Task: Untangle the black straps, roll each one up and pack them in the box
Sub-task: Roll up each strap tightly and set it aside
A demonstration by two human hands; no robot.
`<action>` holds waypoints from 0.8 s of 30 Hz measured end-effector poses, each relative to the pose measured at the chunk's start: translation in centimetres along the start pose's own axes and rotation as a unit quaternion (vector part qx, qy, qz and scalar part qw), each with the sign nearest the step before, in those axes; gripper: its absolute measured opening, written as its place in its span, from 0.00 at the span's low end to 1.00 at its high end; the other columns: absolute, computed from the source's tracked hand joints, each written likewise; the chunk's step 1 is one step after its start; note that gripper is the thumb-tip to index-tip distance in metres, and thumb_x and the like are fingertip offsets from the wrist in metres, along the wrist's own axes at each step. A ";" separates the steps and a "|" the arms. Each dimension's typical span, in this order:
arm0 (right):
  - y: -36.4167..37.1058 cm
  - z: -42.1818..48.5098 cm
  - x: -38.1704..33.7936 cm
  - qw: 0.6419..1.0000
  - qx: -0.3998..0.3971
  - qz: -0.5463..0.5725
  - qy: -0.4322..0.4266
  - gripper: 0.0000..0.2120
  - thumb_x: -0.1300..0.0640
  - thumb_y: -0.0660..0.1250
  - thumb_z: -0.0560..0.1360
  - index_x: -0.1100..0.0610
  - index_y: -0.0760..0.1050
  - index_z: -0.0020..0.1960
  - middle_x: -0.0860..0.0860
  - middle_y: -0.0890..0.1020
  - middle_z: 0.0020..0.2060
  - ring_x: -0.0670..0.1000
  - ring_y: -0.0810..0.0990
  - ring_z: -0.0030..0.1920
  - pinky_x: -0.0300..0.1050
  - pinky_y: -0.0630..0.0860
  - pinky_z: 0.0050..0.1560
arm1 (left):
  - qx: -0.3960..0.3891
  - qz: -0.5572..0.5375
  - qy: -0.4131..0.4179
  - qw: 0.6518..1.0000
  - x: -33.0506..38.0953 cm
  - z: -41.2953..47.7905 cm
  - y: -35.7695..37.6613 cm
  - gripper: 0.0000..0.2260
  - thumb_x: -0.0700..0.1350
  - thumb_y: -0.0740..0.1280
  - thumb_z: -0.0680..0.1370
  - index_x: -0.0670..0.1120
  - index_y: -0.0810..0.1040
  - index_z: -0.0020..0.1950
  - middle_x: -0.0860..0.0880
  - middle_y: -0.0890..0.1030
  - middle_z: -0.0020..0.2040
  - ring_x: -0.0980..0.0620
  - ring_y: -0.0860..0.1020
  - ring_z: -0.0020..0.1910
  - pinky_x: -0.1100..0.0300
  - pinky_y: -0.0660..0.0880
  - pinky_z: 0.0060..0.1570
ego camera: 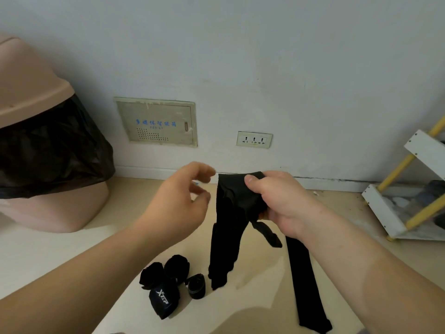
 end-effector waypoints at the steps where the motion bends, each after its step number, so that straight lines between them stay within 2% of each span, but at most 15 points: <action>1: 0.1 0.0 0.1 1.000 -0.006 0.007 0.007 0.07 0.60 0.68 0.84 0.61 0.83 0.56 0.63 0.88 0.53 0.64 0.87 0.55 0.61 0.84 0.55 | -0.018 0.019 0.038 0.999 0.1 -0.1 0.3 0.19 0.40 0.72 0.81 0.63 0.78 0.64 0.64 0.79 0.61 0.65 0.79 0.57 0.71 0.76 0.51; 3: 0.6 0.0 0.5 0.999 -0.032 0.025 0.026 0.07 0.61 0.68 0.84 0.62 0.83 0.58 0.61 0.89 0.51 0.63 0.88 0.53 0.61 0.86 0.54 | -0.041 0.031 0.092 0.994 0.3 -0.5 1.1 0.23 0.41 0.74 0.80 0.65 0.79 0.69 0.66 0.79 0.67 0.67 0.77 0.65 0.69 0.73 0.62; 4: 0.9 -0.1 0.6 0.998 -0.047 0.035 0.038 0.07 0.62 0.67 0.84 0.62 0.82 0.58 0.60 0.89 0.49 0.60 0.89 0.49 0.59 0.86 0.49 | -0.041 0.031 0.106 0.993 0.5 -0.6 1.4 0.22 0.40 0.73 0.80 0.64 0.81 0.68 0.65 0.81 0.65 0.67 0.78 0.64 0.69 0.73 0.63; 5: 1.1 -0.4 0.6 0.996 -0.060 0.039 0.051 0.07 0.62 0.66 0.84 0.62 0.82 0.56 0.58 0.88 0.44 0.57 0.89 0.42 0.54 0.86 0.41 | -0.035 0.034 0.108 0.993 0.6 -0.6 1.6 0.21 0.39 0.72 0.80 0.63 0.83 0.66 0.64 0.85 0.60 0.68 0.80 0.58 0.71 0.73 0.60; 6: 1.2 -0.7 0.4 0.995 -0.072 0.035 0.067 0.07 0.60 0.67 0.84 0.62 0.82 0.55 0.56 0.87 0.38 0.54 0.86 0.34 0.48 0.83 0.34 | -0.027 0.042 0.100 0.994 0.8 -0.6 1.7 0.19 0.38 0.70 0.81 0.62 0.85 0.62 0.64 0.87 0.54 0.68 0.81 0.49 0.73 0.74 0.52; 8: 0.9 -1.1 0.2 0.991 -0.097 0.027 0.093 0.16 0.48 0.65 0.86 0.61 0.80 0.52 0.55 0.82 0.31 0.52 0.80 0.26 0.44 0.77 0.28 | -0.001 0.041 0.070 0.997 0.9 -0.4 1.6 0.14 0.40 0.68 0.82 0.60 0.86 0.54 0.63 0.86 0.43 0.63 0.78 0.35 0.71 0.72 0.38; 10: 0.1 -0.8 -0.1 0.994 -0.082 0.001 0.079 0.30 0.35 0.57 0.85 0.61 0.79 0.48 0.57 0.82 0.32 0.55 0.79 0.27 0.45 0.77 0.31 | 0.021 -0.042 0.023 0.999 0.9 -0.3 1.6 0.10 0.41 0.67 0.83 0.54 0.83 0.48 0.57 0.85 0.39 0.61 0.76 0.31 0.70 0.71 0.34; 12: -0.7 -0.3 -0.4 0.998 -0.015 -0.056 0.025 0.36 0.30 0.50 0.85 0.60 0.80 0.48 0.57 0.83 0.35 0.57 0.82 0.33 0.49 0.80 0.36 | 0.012 -0.139 -0.041 0.989 0.7 -0.4 1.9 0.08 0.43 0.65 0.85 0.50 0.83 0.51 0.50 0.86 0.40 0.61 0.80 0.34 0.70 0.73 0.35; 13: -0.8 -0.2 -0.5 0.997 0.007 -0.072 -0.004 0.36 0.31 0.49 0.85 0.58 0.82 0.49 0.56 0.85 0.38 0.56 0.84 0.38 0.52 0.82 0.41 | -0.001 -0.167 -0.066 0.984 0.6 -0.5 2.2 0.07 0.44 0.65 0.86 0.51 0.83 0.53 0.51 0.86 0.41 0.62 0.82 0.36 0.69 0.74 0.36; 15: -0.3 -0.5 -0.7 0.997 -0.011 -0.057 -0.047 0.30 0.36 0.51 0.87 0.54 0.85 0.54 0.52 0.89 0.45 0.54 0.88 0.49 0.54 0.83 0.55 | -0.019 -0.201 -0.090 0.975 0.6 -0.6 2.5 0.08 0.45 0.63 0.87 0.52 0.82 0.57 0.56 0.87 0.43 0.63 0.84 0.40 0.69 0.75 0.39; 16: 0.2 -0.7 -0.6 0.997 -0.039 -0.039 -0.059 0.26 0.39 0.55 0.87 0.54 0.85 0.56 0.50 0.90 0.49 0.52 0.88 0.52 0.54 0.83 0.58 | -0.020 -0.219 -0.093 0.971 0.7 -0.6 2.6 0.08 0.45 0.62 0.87 0.52 0.82 0.58 0.57 0.88 0.44 0.63 0.84 0.42 0.69 0.75 0.39; 19: 1.2 -1.0 -0.2 0.993 -0.094 0.016 -0.068 0.14 0.49 0.67 0.85 0.57 0.83 0.63 0.54 0.89 0.54 0.54 0.89 0.55 0.53 0.83 0.58 | -0.022 -0.239 -0.091 0.966 0.8 -0.6 2.6 0.09 0.44 0.61 0.88 0.51 0.81 0.59 0.56 0.88 0.46 0.61 0.85 0.44 0.69 0.75 0.40; 22: 1.9 -1.2 0.1 0.994 -0.084 0.029 -0.058 0.11 0.52 0.67 0.85 0.57 0.84 0.60 0.52 0.90 0.51 0.50 0.89 0.51 0.50 0.83 0.54 | -0.027 -0.238 -0.092 0.966 0.9 -0.7 2.7 0.09 0.45 0.60 0.88 0.51 0.80 0.60 0.55 0.88 0.46 0.60 0.85 0.46 0.68 0.76 0.40; 24: 2.5 -1.5 0.2 0.995 -0.074 0.016 -0.061 0.10 0.52 0.65 0.86 0.54 0.83 0.60 0.50 0.90 0.52 0.50 0.89 0.54 0.51 0.84 0.59 | -0.023 -0.222 -0.094 0.970 0.7 -0.8 2.8 0.08 0.46 0.60 0.88 0.52 0.79 0.59 0.56 0.87 0.45 0.61 0.84 0.44 0.66 0.77 0.40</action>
Point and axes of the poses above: each hand's wrist, its own z-axis towards the middle knuckle, its own y-axis out of the palm, x = y × z, the point moved 4 cm from there along z, towards the middle knuckle
